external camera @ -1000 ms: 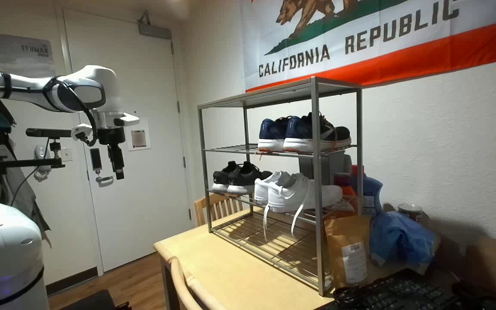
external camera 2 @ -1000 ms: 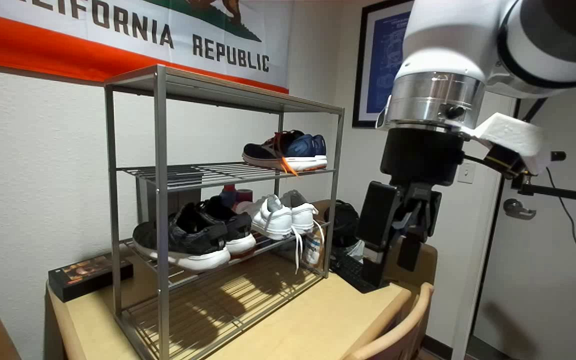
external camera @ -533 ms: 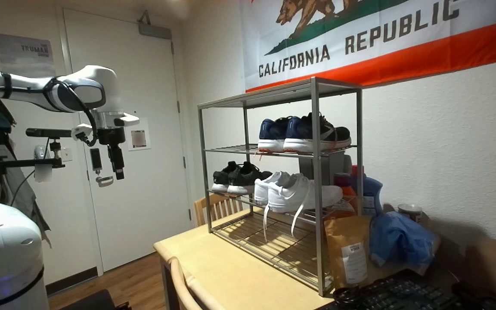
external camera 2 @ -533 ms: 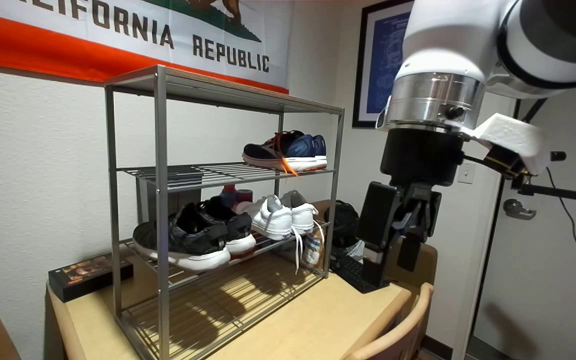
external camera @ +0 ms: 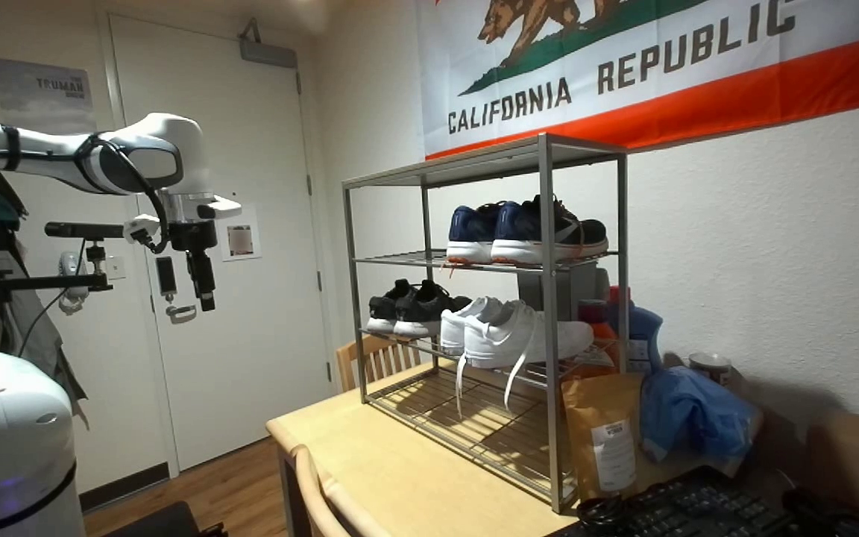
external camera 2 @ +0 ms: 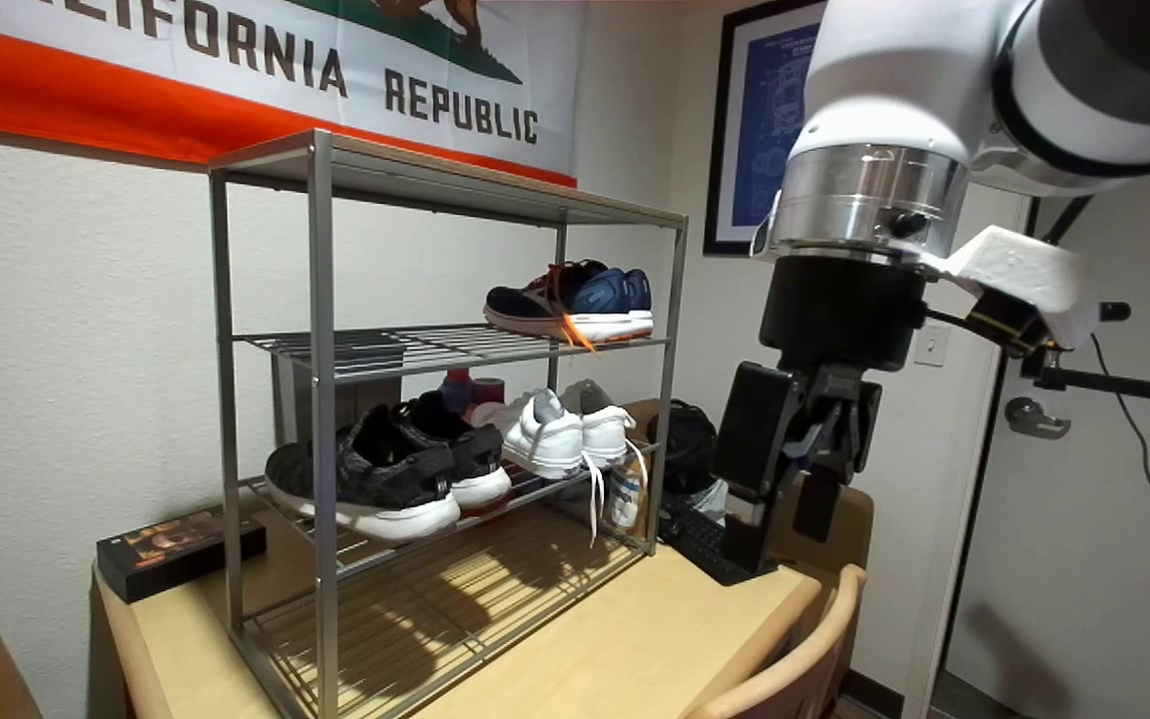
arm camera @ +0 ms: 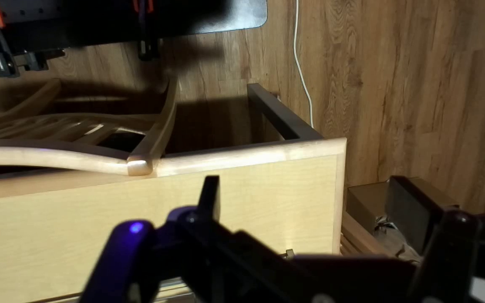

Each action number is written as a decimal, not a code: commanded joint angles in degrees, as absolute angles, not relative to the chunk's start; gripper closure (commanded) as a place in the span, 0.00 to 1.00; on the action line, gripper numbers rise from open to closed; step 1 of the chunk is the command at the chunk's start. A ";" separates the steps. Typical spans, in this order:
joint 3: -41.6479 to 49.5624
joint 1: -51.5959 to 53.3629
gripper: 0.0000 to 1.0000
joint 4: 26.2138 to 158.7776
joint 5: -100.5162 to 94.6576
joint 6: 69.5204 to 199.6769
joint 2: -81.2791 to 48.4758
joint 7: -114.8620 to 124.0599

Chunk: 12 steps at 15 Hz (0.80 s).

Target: Pick the brown bag and put it on top of the rack

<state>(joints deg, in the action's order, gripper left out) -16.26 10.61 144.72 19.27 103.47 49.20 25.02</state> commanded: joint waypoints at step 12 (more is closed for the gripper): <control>-16.20 7.62 0.00 145.22 22.27 104.67 51.45 29.73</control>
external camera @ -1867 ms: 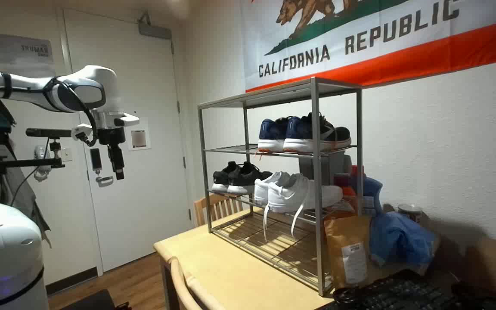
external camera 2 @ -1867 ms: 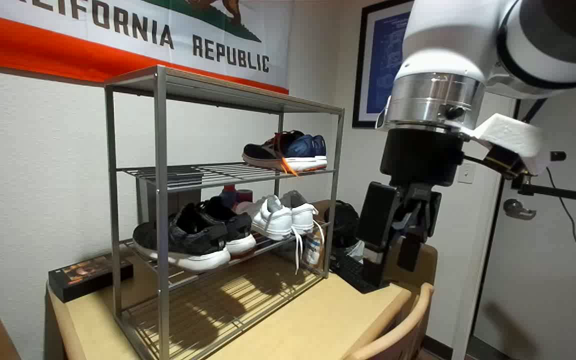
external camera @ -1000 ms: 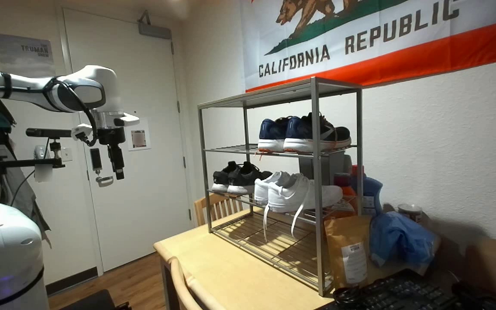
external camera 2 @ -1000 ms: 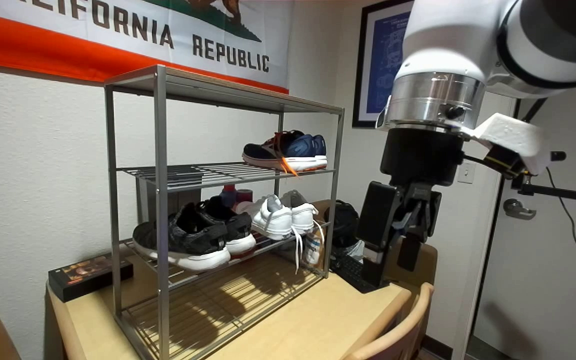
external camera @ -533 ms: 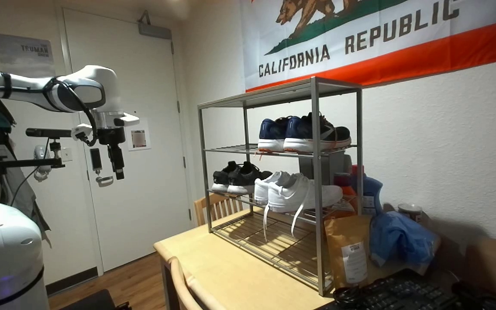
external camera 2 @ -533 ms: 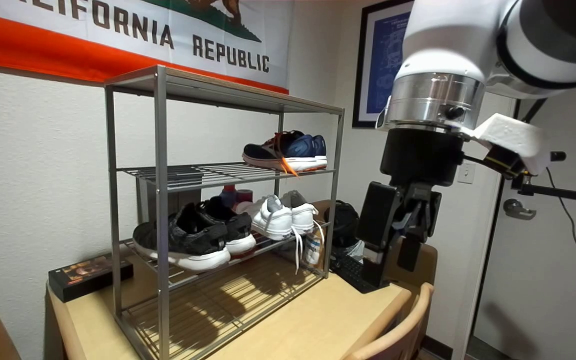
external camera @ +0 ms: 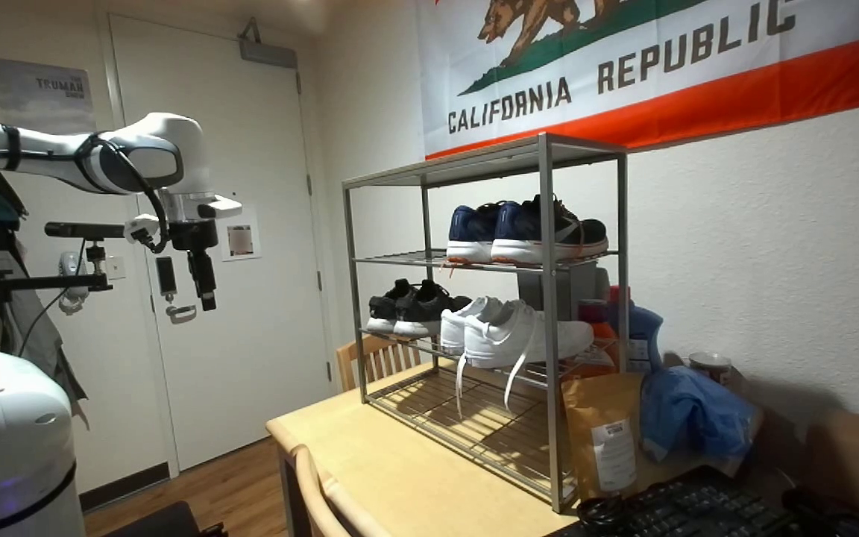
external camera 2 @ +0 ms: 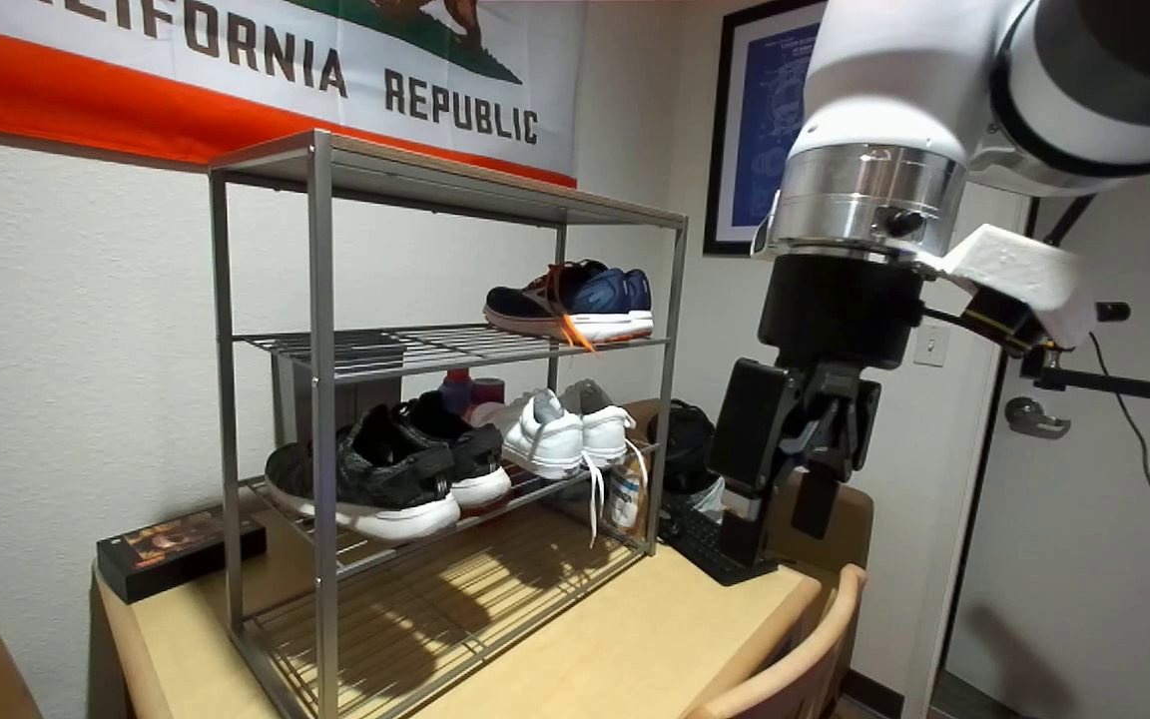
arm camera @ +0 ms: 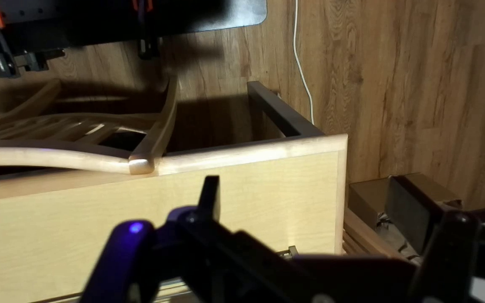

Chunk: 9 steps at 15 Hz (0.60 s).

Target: Pick the brown bag and put it on top of the rack

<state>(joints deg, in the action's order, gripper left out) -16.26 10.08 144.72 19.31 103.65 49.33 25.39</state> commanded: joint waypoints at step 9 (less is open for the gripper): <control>-10.41 -0.28 0.00 150.45 25.16 104.33 56.57 36.70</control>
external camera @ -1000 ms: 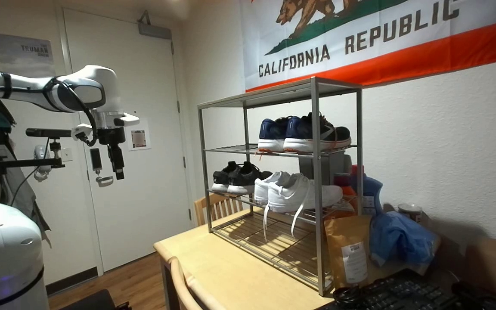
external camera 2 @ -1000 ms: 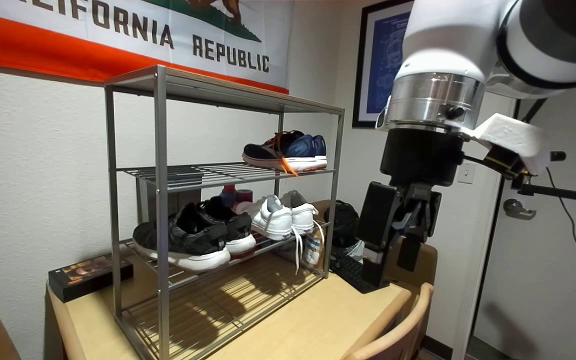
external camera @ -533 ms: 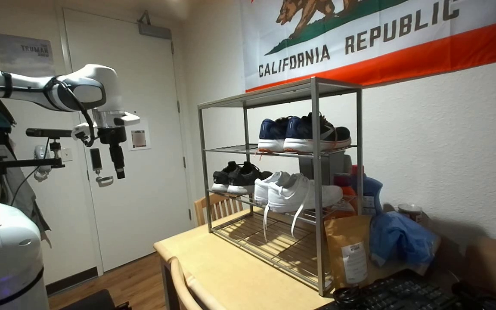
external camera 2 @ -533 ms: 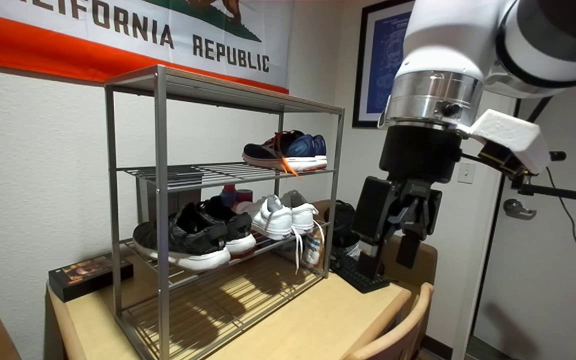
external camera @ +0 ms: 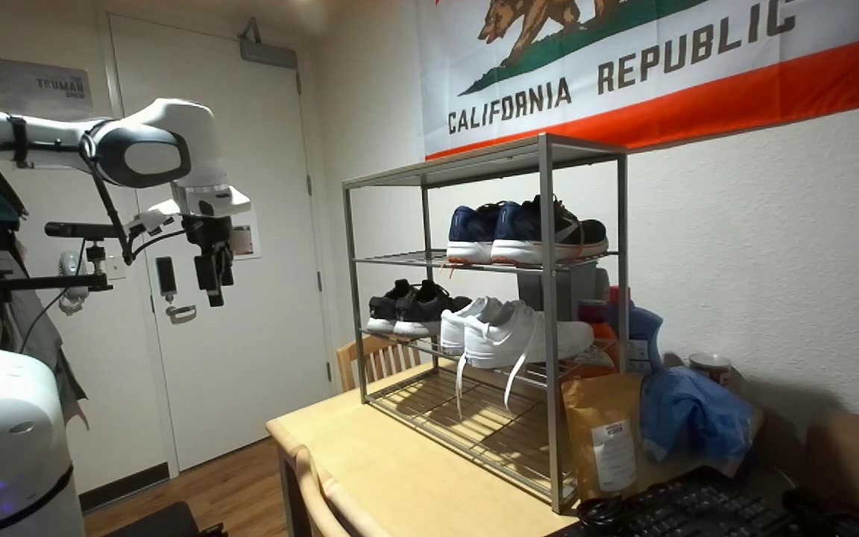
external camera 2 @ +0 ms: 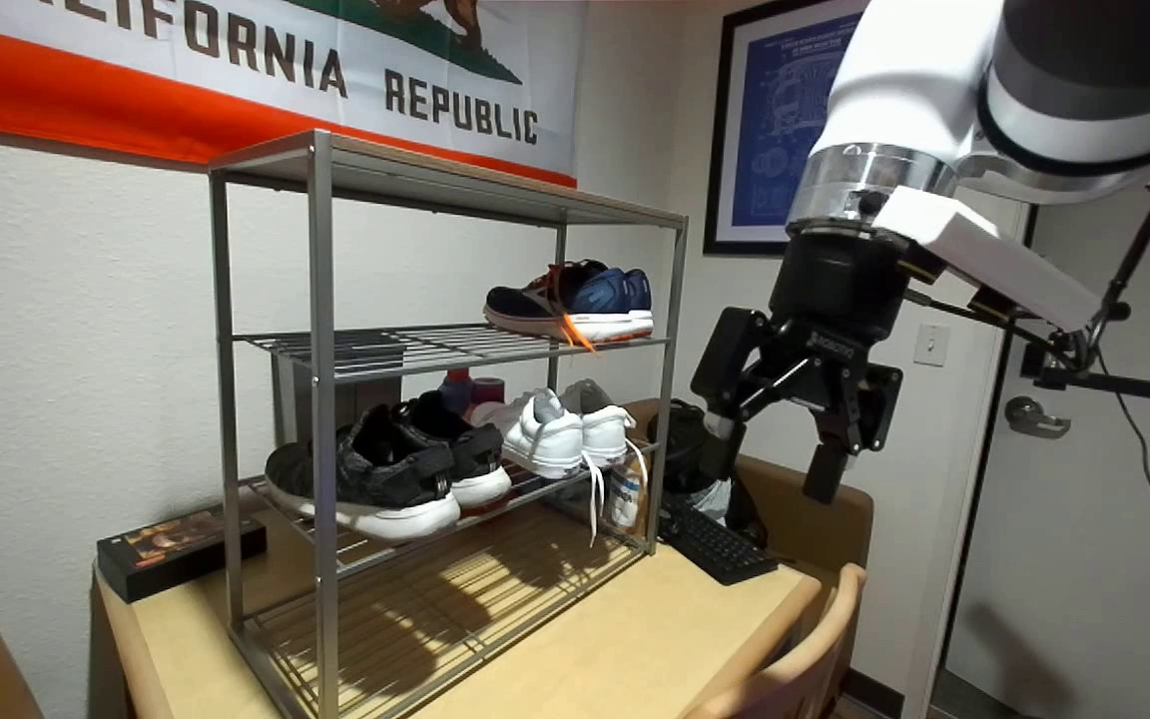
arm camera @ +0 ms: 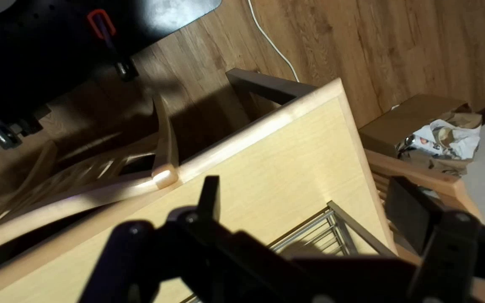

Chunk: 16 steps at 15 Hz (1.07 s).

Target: Pick the brown bag and put it on top of the rack

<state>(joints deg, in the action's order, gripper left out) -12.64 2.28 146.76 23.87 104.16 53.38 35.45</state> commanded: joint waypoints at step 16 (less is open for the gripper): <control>-1.78 -10.82 0.00 159.32 23.90 104.09 57.98 32.66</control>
